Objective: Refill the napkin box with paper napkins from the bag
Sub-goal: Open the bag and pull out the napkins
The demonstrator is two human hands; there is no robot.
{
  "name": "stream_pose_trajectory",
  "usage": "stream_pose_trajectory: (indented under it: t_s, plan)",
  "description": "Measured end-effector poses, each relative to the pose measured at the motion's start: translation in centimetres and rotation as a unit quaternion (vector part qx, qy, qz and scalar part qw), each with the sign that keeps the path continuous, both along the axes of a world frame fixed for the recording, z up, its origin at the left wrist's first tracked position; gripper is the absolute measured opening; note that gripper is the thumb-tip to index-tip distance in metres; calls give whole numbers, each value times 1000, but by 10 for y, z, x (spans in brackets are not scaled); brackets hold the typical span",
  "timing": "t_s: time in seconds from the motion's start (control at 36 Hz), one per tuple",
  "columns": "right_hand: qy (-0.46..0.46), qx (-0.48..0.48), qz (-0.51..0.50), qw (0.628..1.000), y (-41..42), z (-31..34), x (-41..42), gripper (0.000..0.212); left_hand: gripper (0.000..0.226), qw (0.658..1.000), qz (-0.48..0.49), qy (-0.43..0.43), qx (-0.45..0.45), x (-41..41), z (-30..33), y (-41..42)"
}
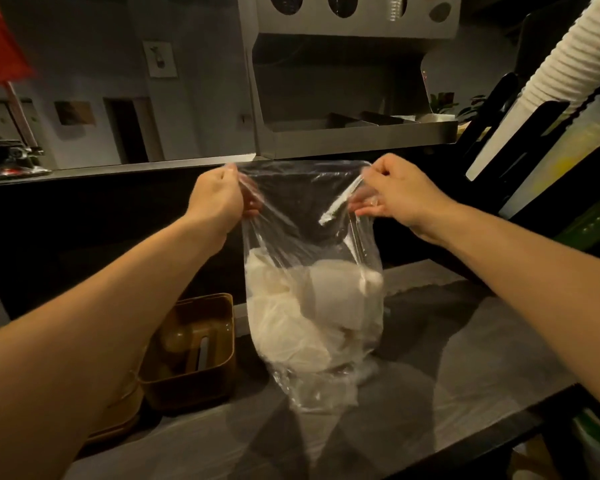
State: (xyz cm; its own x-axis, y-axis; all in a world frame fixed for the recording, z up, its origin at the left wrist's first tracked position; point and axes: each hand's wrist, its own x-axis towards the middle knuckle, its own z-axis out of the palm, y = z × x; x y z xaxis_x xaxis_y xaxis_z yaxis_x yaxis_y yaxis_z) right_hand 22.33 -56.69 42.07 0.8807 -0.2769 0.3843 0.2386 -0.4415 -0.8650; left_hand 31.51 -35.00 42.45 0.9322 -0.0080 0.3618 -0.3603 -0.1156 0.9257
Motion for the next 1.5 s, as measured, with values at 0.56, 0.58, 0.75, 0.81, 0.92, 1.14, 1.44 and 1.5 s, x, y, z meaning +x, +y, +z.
stream_pose_trajectory:
  t_s: [0.56,0.58,0.75,0.81,0.92,1.14,1.44,1.5]
  plan:
    - [114,-277,-128,945,34,-35,18,18,40,987,-136,-82,12,-27,0,-8]
    - [92,-229,-120,962,32,-35,19,16,53,987,-129,-90,45,-25,-2,-5]
    - [63,-98,-31,993,28,-30,21,19,116,958,-148,-15,246,-22,-29,2]
    - [63,-28,13,998,29,-31,19,9,112,935,-186,3,304,-23,-42,-2]
    - [49,39,69,996,32,-38,17,20,112,915,-217,-29,340,-25,-68,-16]
    - [-1,196,144,970,35,-33,3,38,123,931,-66,-92,347,-9,-90,-32]
    - [155,-162,69,972,20,-45,-15,9,8,871,-28,-117,476,-11,-101,-26]
    - [245,-265,108,926,11,-55,-20,39,14,872,-30,-112,475,-10,-106,-22]
